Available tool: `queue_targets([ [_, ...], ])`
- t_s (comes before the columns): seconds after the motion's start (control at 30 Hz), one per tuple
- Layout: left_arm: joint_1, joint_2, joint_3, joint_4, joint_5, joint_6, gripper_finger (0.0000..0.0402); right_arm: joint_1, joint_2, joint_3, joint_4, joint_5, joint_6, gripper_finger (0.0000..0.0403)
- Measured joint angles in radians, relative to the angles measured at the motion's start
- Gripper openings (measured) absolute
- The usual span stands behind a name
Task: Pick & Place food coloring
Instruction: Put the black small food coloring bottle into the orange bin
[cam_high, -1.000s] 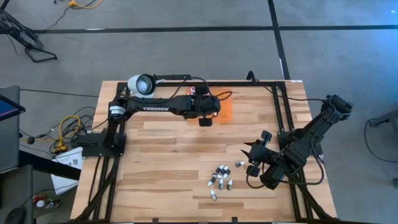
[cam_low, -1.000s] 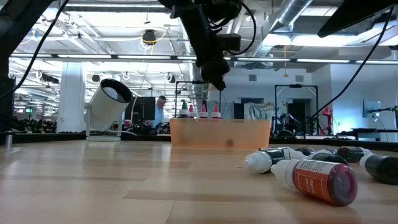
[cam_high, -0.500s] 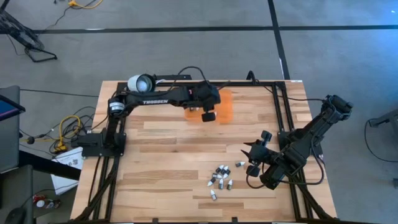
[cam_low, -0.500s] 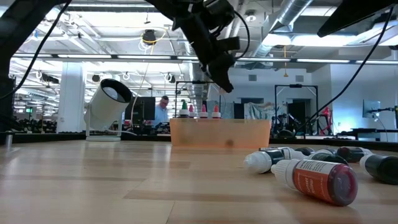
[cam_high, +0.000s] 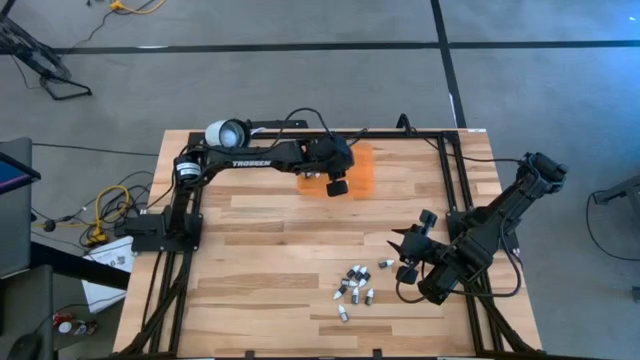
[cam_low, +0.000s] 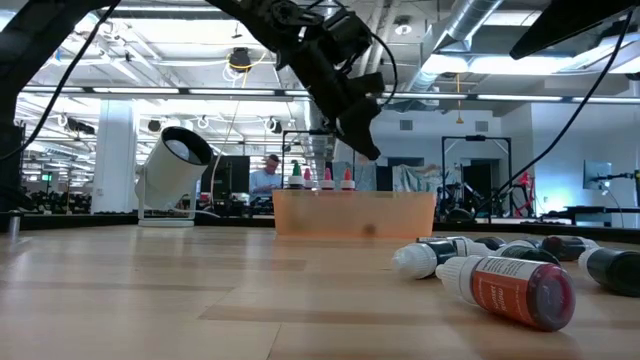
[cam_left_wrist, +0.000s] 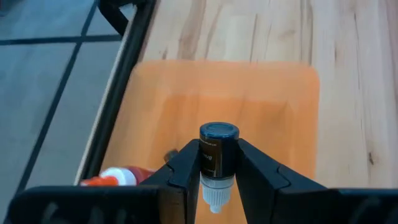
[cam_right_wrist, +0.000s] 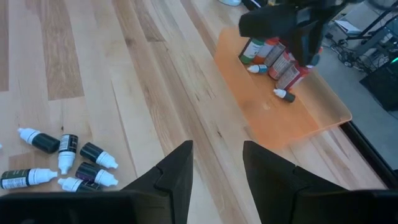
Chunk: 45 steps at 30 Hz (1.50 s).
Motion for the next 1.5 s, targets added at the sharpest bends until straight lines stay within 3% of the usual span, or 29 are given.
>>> queue_targets([
  [0.37, 0.007, 0.0, -0.081, 0.066, 0.018, -0.006, 0.0085, 0.0, 0.0, 0.0, 0.002, 0.0, 0.0, 0.0134],
  [0.9, 0.001, -0.007, -0.09, 0.059, 0.017, -0.009, 0.0163, 0.0, 0.0, 0.0, 0.008, 0.0, 0.0, 0.0134],
  [1.03, -0.021, -0.027, -0.04, -0.075, 0.026, -0.019, 0.0164, 0.0, 0.0, 0.0, 0.024, -0.004, 0.0, 0.0134],
  [1.2, -0.074, -0.072, 0.021, -0.363, 0.098, -0.037, 0.0164, -0.008, 0.0, -0.041, 0.103, -0.07, -0.04, 0.0134],
  [1.33, -0.107, -0.13, 0.007, -0.592, 0.102, -0.091, 0.0165, -0.044, 0.0, -0.094, 0.177, -0.146, -0.076, 0.0134],
  [1.5, -0.15, -0.234, -0.055, -0.722, 0.135, -0.187, 0.0165, -0.099, 0.0, -0.136, 0.239, -0.213, -0.092, 0.0134],
])
